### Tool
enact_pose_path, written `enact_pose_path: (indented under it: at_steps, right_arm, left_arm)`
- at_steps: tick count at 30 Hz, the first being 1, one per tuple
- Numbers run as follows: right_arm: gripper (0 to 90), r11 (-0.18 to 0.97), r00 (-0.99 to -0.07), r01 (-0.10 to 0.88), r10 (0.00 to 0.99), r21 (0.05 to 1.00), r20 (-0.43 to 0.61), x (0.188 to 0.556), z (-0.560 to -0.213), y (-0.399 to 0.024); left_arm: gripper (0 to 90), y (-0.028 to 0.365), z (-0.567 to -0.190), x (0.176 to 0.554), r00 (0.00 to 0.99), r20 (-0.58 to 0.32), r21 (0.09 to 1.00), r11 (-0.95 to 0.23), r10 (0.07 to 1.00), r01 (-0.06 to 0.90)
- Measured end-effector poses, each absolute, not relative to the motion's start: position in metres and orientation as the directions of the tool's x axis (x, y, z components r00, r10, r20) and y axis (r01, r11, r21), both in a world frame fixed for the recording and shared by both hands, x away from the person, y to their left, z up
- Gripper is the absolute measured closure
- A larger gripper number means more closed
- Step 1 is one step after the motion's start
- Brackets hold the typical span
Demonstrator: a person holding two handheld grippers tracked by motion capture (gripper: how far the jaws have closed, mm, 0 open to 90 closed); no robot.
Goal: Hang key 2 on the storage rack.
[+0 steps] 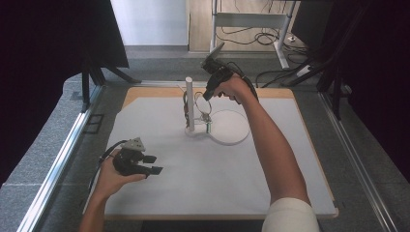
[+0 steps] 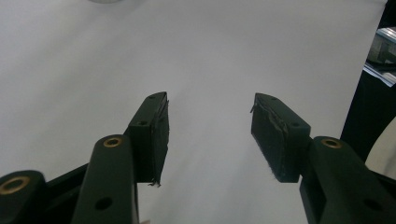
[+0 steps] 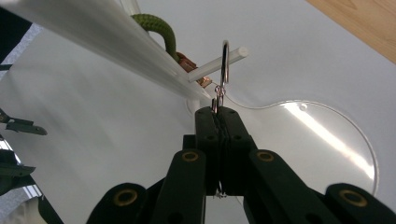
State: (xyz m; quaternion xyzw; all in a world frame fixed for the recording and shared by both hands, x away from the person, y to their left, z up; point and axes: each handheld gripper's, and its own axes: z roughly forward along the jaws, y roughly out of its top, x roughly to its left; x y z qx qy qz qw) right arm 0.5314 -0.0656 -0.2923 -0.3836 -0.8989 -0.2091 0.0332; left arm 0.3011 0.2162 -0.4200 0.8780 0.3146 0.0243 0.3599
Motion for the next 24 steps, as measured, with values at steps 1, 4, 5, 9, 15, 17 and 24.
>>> enact_pose_path:
  at_steps: [1, 4, 5, 9, 15, 17, 24]
  right_arm:
    - [88.2, 0.621, -0.706, 0.702, 0.673, 0.349, 0.221, 0.531, -0.293, -0.065]
    - [88.1, 0.622, -0.707, 0.701, 0.670, 0.348, 0.227, 0.529, -0.297, -0.065]
    - [88.1, 0.622, -0.706, 0.702, 0.669, 0.347, 0.230, 0.528, -0.298, -0.065]
    - [87.9, 0.626, -0.710, 0.700, 0.665, 0.345, 0.234, 0.528, -0.302, -0.066]
    - [85.4, 0.636, -0.718, 0.693, 0.652, 0.340, 0.244, 0.525, -0.307, -0.066]
    - [78.9, 0.631, -0.719, 0.692, 0.645, 0.350, 0.258, 0.524, -0.306, -0.068]
    - [74.0, 0.625, -0.720, 0.689, 0.647, 0.367, 0.251, 0.519, -0.299, -0.076]
  left_arm:
    - [47.3, 0.216, -0.420, 0.301, 0.802, -0.183, 0.648, -0.544, 0.569, 0.533]
    - [47.3, 0.216, -0.420, 0.301, 0.803, -0.183, 0.646, -0.546, 0.567, 0.533]
    - [47.2, 0.215, -0.421, 0.300, 0.802, -0.183, 0.646, -0.546, 0.568, 0.534]
    - [47.2, 0.215, -0.421, 0.300, 0.801, -0.181, 0.643, -0.548, 0.570, 0.535]
    - [47.2, 0.214, -0.422, 0.300, 0.803, -0.179, 0.640, -0.553, 0.568, 0.534]
    - [47.2, 0.214, -0.422, 0.300, 0.803, -0.178, 0.640, -0.553, 0.569, 0.534]
    - [47.2, 0.213, -0.422, 0.301, 0.803, -0.177, 0.638, -0.555, 0.568, 0.533]
